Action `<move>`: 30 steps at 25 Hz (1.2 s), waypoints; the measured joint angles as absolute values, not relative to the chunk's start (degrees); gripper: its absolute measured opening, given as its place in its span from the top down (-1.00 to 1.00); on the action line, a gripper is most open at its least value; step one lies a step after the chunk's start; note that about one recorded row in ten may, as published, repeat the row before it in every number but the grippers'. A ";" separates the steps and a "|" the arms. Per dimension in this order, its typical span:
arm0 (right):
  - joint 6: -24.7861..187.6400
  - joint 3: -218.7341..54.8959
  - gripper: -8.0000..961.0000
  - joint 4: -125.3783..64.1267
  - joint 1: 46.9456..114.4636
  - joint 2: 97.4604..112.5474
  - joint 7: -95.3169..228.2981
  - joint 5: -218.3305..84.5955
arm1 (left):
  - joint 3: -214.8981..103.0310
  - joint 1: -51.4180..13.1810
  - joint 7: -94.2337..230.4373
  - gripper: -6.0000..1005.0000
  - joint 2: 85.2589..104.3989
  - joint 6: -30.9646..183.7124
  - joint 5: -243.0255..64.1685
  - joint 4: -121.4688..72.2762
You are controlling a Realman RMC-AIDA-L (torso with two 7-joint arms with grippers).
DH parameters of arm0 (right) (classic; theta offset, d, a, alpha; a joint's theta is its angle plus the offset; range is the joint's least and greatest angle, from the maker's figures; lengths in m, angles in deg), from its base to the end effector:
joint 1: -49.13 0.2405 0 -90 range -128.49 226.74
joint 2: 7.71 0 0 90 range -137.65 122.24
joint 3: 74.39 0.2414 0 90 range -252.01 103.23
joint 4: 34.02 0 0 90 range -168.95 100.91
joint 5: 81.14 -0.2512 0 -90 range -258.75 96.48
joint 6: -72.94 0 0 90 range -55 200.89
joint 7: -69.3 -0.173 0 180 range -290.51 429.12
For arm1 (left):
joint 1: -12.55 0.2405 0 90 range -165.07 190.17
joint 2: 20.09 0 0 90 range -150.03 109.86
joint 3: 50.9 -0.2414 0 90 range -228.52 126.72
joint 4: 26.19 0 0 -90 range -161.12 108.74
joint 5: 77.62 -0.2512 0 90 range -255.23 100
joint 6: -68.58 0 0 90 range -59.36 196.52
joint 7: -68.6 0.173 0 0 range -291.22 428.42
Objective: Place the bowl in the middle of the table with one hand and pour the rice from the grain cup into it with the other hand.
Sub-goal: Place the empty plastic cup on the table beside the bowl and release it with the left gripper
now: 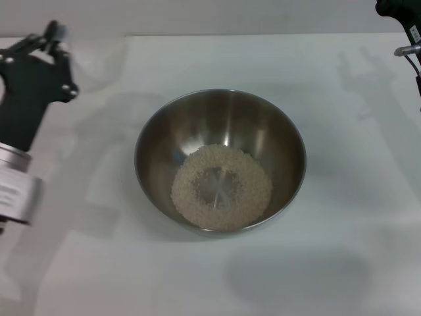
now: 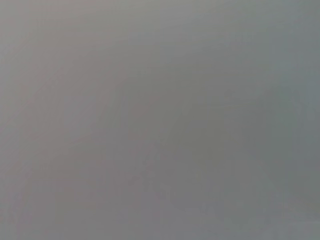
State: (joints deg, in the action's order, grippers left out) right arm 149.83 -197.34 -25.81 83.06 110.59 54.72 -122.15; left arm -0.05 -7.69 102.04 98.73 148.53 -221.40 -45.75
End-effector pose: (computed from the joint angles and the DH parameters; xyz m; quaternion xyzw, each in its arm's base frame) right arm 0.2619 0.4179 -0.0001 -0.6730 0.1459 0.4337 0.5811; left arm -0.2680 0.3514 -0.0369 -0.6972 0.1225 -0.2065 0.6755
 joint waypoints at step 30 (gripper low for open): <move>149.92 -197.48 0.00 -25.55 83.23 110.77 54.63 -122.00 | 3.51 -7.63 65.76 0.92 99.00 123.93 -219.91 -43.21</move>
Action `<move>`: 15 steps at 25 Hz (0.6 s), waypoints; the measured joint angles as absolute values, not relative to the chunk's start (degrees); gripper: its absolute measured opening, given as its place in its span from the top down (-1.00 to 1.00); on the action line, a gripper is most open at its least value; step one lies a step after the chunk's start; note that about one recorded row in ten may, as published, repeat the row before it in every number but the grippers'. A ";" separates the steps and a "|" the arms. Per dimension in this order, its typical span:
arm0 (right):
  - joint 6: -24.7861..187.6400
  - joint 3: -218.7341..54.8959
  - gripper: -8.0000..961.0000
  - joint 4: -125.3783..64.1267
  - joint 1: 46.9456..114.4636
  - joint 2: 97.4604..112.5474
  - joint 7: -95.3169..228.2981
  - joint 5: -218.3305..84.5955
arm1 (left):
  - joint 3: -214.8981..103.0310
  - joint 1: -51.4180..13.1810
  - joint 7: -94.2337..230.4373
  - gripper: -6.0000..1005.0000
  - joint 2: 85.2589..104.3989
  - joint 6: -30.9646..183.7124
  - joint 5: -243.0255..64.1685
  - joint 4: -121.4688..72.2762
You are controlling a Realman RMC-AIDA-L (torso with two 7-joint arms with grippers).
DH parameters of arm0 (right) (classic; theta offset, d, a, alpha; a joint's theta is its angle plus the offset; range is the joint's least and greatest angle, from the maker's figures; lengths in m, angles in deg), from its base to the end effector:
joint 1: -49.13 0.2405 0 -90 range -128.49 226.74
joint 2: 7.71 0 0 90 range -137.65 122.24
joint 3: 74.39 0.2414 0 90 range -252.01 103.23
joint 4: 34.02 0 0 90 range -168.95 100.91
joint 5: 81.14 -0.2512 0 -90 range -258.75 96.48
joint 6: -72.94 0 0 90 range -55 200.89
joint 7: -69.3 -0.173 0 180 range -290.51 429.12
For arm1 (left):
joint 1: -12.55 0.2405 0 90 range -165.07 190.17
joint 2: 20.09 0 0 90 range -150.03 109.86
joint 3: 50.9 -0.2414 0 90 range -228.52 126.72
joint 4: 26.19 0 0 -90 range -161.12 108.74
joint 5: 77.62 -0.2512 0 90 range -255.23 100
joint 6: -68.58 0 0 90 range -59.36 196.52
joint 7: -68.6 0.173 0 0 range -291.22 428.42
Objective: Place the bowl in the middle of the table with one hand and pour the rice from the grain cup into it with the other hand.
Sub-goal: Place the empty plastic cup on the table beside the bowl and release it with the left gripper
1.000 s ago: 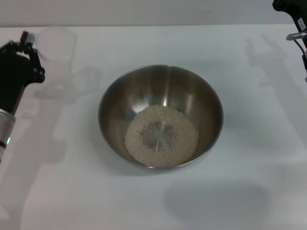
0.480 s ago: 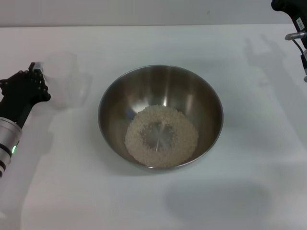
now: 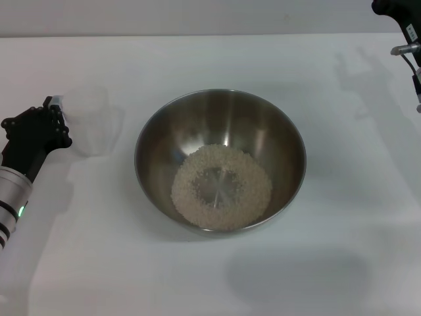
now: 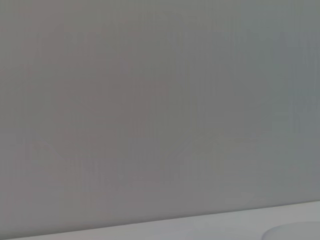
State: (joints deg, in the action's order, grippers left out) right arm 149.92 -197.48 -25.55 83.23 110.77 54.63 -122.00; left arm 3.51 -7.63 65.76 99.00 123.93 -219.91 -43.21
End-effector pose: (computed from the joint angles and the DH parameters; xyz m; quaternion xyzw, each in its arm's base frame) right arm 0.2580 0.4182 -0.0023 -0.6741 0.1449 0.4379 0.5769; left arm -0.3453 0.3628 -0.0683 -0.7386 -0.2493 -0.2336 0.5812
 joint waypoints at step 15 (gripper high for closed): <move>150.07 -197.78 0.00 -25.49 83.17 110.76 54.61 -122.00 | 3.23 -7.24 64.89 0.87 99.01 123.60 -220.19 -43.24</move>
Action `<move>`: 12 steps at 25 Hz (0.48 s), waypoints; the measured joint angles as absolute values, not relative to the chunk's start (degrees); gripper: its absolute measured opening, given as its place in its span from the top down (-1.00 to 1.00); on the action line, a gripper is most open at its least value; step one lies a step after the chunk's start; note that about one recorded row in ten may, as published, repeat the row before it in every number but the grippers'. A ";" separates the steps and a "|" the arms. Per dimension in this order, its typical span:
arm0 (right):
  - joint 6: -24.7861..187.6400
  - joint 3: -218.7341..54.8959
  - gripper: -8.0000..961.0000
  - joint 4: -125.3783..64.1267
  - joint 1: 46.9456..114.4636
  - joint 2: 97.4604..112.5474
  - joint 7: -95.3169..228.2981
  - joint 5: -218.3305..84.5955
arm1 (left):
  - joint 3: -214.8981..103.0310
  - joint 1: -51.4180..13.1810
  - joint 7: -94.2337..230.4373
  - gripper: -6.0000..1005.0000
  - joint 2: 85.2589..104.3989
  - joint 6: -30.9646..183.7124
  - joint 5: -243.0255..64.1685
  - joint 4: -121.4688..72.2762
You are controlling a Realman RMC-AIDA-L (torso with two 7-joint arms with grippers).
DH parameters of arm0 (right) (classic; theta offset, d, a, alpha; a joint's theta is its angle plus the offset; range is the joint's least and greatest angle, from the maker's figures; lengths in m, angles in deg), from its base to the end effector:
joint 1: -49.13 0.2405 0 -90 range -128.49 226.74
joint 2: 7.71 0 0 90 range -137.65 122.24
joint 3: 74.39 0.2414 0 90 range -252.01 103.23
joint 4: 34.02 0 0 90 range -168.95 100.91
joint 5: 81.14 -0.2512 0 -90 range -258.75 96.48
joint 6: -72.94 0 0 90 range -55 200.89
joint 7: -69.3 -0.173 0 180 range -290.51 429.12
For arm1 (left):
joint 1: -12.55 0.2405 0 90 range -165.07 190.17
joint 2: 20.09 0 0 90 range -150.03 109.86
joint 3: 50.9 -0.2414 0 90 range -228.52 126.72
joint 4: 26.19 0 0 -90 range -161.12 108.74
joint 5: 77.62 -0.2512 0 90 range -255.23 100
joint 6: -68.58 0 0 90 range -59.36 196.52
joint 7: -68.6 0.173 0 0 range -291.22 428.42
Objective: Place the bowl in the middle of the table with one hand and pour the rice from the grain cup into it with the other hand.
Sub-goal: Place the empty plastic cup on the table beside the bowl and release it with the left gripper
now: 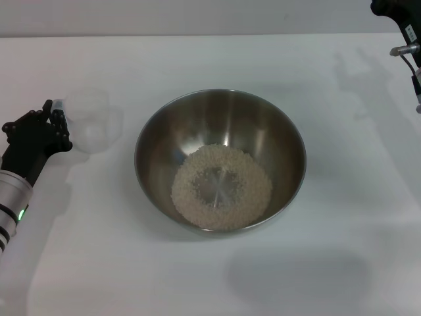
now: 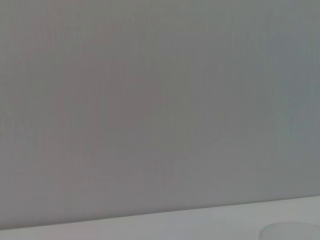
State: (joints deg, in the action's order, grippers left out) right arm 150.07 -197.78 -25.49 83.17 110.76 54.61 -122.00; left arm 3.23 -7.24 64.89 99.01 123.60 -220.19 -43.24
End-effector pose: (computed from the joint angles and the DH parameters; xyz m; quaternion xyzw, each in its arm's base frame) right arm 0.2574 0.4175 -0.0030 -0.6754 0.1436 0.4386 0.5752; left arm -0.3475 0.3598 -0.0705 -0.7395 -0.2568 -0.2334 0.5768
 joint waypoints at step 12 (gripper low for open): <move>149.83 -197.79 0.00 -25.50 83.05 110.76 54.43 -122.00 | 2.55 -6.35 62.79 0.42 98.67 123.58 -220.42 -42.55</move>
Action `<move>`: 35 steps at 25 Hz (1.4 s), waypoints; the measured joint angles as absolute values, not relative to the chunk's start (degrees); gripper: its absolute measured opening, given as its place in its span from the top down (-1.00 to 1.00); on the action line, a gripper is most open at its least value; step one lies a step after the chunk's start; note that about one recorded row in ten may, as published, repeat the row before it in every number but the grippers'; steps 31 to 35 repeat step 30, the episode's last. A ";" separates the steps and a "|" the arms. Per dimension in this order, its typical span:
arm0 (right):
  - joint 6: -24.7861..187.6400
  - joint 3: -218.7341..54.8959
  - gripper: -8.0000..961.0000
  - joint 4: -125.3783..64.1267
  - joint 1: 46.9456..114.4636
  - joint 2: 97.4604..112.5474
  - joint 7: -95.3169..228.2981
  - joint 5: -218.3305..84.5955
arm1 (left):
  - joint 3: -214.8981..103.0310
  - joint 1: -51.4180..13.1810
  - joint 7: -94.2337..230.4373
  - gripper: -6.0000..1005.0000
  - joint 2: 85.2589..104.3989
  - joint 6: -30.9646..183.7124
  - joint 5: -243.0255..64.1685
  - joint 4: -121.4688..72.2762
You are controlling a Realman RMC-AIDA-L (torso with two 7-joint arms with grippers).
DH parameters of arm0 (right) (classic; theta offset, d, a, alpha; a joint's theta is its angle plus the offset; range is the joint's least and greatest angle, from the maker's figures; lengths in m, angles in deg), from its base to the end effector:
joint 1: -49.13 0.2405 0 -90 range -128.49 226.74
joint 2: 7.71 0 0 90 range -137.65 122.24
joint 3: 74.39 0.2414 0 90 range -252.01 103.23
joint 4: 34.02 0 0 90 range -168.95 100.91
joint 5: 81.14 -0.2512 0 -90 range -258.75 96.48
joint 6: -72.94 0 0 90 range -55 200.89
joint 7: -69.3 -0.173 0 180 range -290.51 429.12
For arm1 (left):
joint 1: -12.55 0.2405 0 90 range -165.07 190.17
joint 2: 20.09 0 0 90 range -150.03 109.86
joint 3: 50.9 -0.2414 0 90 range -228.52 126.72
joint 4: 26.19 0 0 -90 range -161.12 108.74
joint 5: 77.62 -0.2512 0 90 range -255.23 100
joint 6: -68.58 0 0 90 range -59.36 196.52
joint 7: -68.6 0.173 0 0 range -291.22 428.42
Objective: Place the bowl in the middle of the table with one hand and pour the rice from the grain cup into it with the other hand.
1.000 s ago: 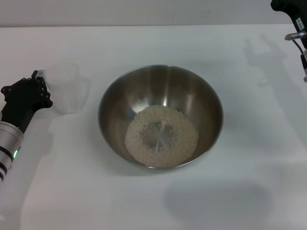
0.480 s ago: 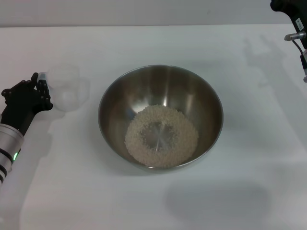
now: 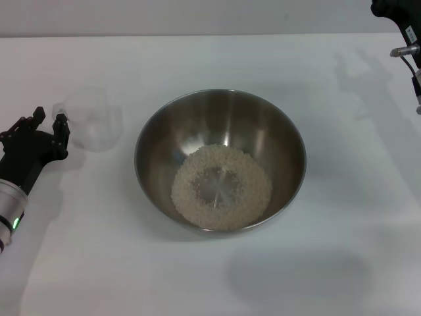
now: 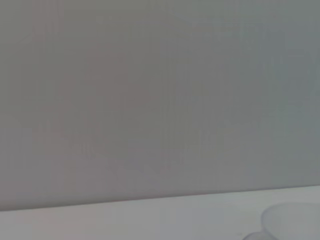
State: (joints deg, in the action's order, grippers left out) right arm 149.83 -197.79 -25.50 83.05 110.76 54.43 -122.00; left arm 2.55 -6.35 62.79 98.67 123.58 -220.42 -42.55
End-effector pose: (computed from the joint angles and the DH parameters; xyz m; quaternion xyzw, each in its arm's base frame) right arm 0.2588 0.4173 -0.0034 -0.6757 0.1468 0.4374 0.5750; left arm -0.3575 0.3521 -0.0699 -0.7384 -0.2723 -0.2305 0.5722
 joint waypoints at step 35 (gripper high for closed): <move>147.83 -197.96 0.00 -25.37 79.99 111.66 54.22 -122.01 | 0.42 2.37 56.84 0.23 99.01 150.43 -219.81 -43.83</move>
